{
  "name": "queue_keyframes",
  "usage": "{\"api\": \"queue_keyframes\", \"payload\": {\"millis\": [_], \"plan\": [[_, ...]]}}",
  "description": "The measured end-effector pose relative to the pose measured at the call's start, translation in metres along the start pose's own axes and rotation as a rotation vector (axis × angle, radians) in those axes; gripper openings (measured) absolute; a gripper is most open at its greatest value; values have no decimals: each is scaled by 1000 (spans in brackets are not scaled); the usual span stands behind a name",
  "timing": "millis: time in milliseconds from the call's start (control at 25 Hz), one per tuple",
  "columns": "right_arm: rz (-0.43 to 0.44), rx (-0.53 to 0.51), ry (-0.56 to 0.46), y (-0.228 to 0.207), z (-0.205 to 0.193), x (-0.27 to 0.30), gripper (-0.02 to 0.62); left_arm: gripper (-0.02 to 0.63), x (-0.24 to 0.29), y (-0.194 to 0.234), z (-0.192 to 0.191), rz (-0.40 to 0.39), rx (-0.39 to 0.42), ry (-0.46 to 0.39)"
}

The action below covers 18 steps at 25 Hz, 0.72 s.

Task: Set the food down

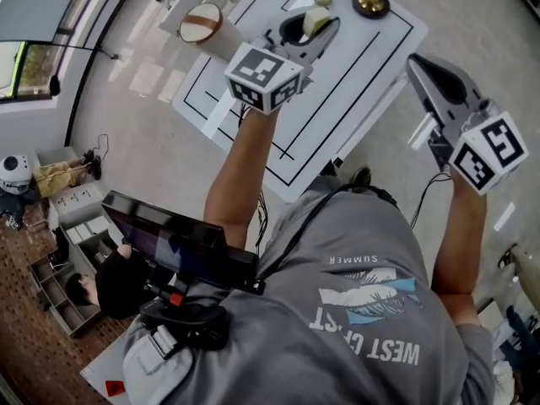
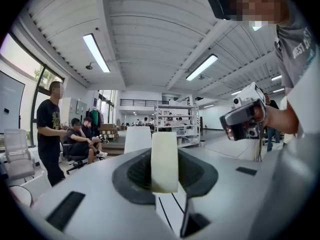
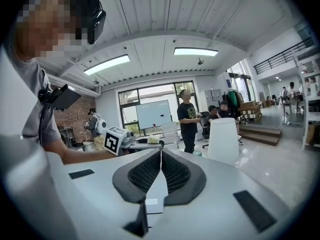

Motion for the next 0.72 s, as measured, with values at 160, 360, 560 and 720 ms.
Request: {"api": "queue_keyframes", "payload": {"millis": [160,360,560,720], "plan": [[-27,6,18,-2,-4,6,8,101,11,24,-25,3,-17,44],[-66,20,37,-9,-7,7,8,101,26,48,-55,-1,-13,121],[-92,34,60,-15,-13,7,8,101,45,68,-88,-7,8,212],[-101,44,74,-17,-17,7,8,101,58,83,-116,-8,26,294]]}}
Point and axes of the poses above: the fingertips, and each gripper's own axes: x forward along the fingers, y to its left, z out of its top, the point moved 5 cm from there along -x, backward along the fingers, and after that the axes turned 2 degrees about -y, right-handed, at the moved point
